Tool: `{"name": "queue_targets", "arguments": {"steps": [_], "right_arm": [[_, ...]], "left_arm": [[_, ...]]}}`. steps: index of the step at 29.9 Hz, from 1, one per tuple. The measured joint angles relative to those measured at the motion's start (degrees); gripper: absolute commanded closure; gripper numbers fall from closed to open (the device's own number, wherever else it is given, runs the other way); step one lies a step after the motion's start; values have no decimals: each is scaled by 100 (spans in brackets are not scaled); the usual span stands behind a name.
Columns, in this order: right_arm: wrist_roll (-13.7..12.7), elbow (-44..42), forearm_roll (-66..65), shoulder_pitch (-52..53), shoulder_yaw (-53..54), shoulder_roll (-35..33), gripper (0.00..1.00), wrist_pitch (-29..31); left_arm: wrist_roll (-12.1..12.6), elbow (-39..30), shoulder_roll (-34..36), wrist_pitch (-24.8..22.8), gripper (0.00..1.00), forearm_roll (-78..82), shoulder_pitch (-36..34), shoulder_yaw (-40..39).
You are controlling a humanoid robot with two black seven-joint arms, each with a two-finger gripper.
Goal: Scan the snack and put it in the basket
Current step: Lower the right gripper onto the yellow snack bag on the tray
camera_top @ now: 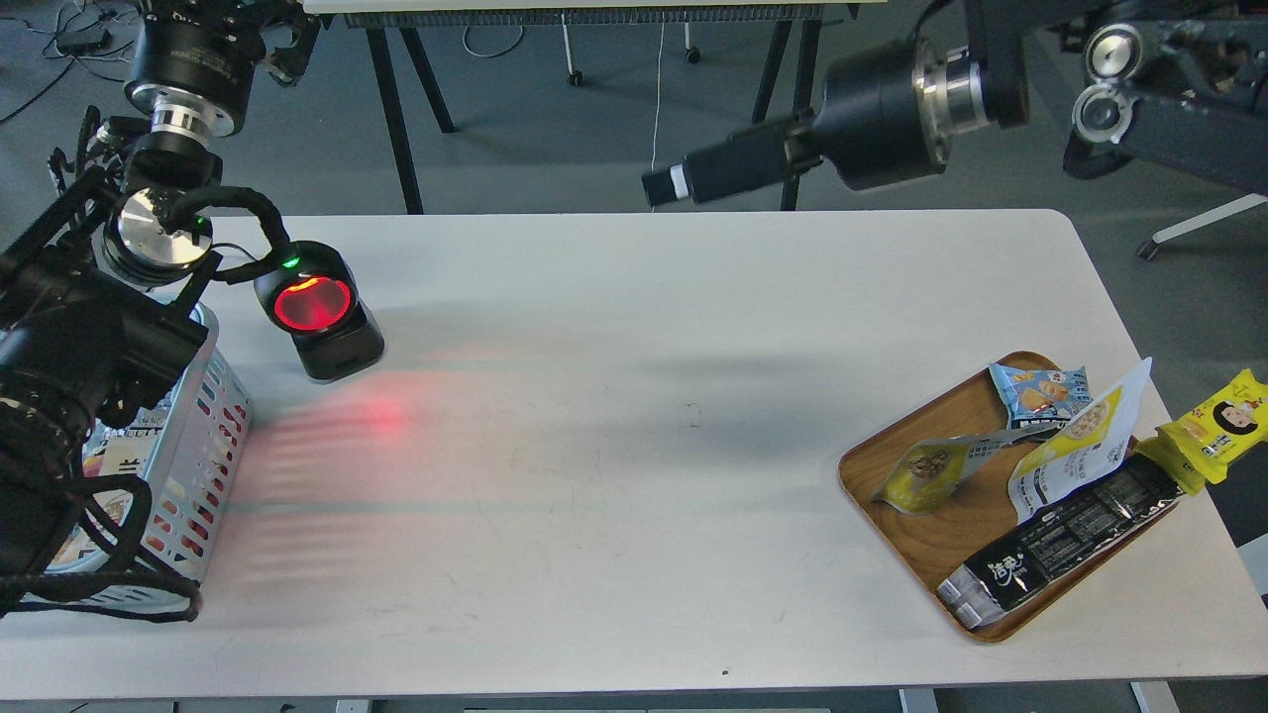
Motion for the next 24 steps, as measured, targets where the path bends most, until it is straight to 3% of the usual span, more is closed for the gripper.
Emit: {"name": "queue_targets", "arguments": {"steps": [9, 15, 19, 24], "right_arm": [[1, 1496, -2561, 452, -1282, -93, 3, -612], [1, 1650, -4328, 485, -2098, -150, 5, -1194], [1, 1649, -4779, 486, -2345, -299, 8, -1278], [0, 1645, -5020, 429, -2667, -507, 28, -1282]], "left_arm": [[-12, 0, 280, 0, 1, 0, 95, -7], [12, 0, 376, 0, 1, 0, 101, -22], [10, 0, 399, 0, 1, 0, 101, -23], [-4, 0, 400, 0, 1, 0, 101, -8]]}}
